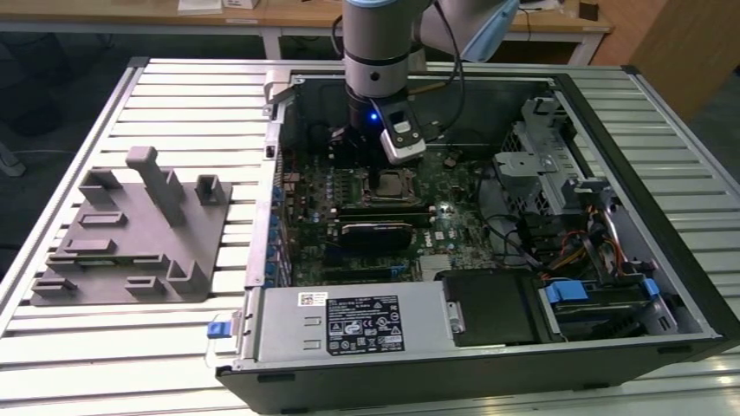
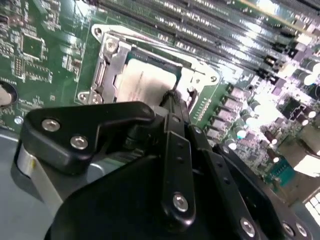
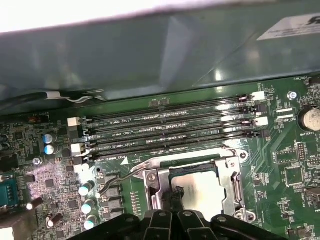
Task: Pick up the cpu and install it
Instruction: 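Close the cpu cover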
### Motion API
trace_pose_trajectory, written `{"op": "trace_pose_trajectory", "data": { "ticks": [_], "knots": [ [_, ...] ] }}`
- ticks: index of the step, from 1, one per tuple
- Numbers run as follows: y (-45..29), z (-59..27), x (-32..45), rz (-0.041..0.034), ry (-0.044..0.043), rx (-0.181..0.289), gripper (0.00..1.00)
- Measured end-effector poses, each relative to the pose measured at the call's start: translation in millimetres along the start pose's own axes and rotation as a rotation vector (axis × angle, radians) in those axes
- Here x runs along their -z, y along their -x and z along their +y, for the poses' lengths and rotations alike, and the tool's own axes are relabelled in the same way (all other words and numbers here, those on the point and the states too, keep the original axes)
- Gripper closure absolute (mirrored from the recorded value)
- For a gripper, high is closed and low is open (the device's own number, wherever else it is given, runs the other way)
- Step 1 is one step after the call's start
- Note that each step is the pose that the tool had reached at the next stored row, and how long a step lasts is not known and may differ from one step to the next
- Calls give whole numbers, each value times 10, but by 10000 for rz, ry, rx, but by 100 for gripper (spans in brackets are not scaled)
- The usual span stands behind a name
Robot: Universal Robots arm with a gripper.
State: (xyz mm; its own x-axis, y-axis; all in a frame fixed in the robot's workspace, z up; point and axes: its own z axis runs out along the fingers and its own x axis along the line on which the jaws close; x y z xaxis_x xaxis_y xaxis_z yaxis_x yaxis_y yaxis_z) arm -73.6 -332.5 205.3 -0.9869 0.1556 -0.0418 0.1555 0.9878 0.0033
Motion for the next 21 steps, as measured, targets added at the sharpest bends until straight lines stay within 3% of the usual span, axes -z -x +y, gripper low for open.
{"op": "trace_pose_trajectory", "data": {
  "ticks": [21],
  "knots": [
    [-42, -7, -65, -9, 6, 83, 89]
  ]
}}
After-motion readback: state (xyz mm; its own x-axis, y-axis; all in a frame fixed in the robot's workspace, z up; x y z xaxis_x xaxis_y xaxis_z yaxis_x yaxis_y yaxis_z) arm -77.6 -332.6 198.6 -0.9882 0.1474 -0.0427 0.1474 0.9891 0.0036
